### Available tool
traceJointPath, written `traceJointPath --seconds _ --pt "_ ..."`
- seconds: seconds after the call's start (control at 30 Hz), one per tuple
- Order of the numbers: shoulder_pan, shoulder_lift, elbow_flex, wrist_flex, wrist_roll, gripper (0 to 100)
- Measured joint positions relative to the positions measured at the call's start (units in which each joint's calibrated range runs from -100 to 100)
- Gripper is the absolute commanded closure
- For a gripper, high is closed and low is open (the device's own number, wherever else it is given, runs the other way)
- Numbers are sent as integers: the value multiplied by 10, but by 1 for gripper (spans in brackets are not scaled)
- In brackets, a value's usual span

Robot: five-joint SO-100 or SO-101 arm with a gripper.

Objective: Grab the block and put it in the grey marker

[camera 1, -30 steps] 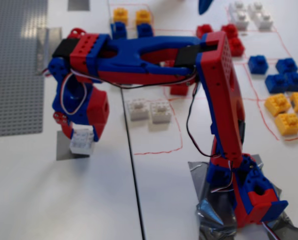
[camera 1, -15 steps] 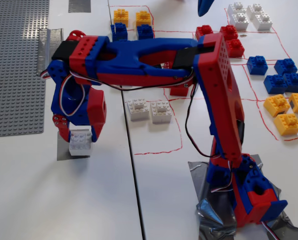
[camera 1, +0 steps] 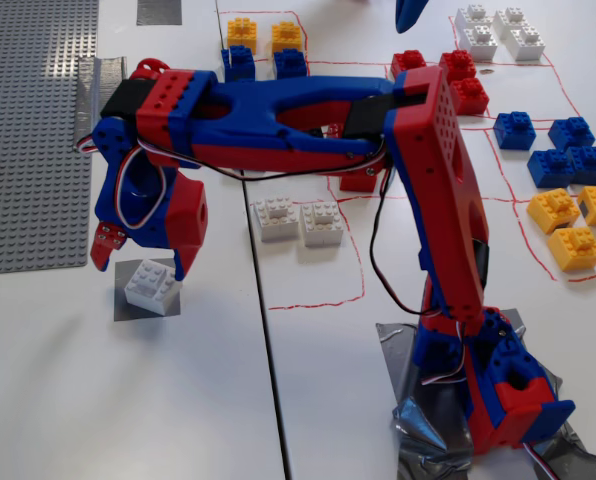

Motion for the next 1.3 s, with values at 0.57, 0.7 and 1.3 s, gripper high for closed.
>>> traceJointPath --seconds 0.57,0.7,1.3 --pt "21 -124 -31 49 0 91" --pt "26 -145 -31 65 -1 96" --pt "159 -266 12 108 -10 100"
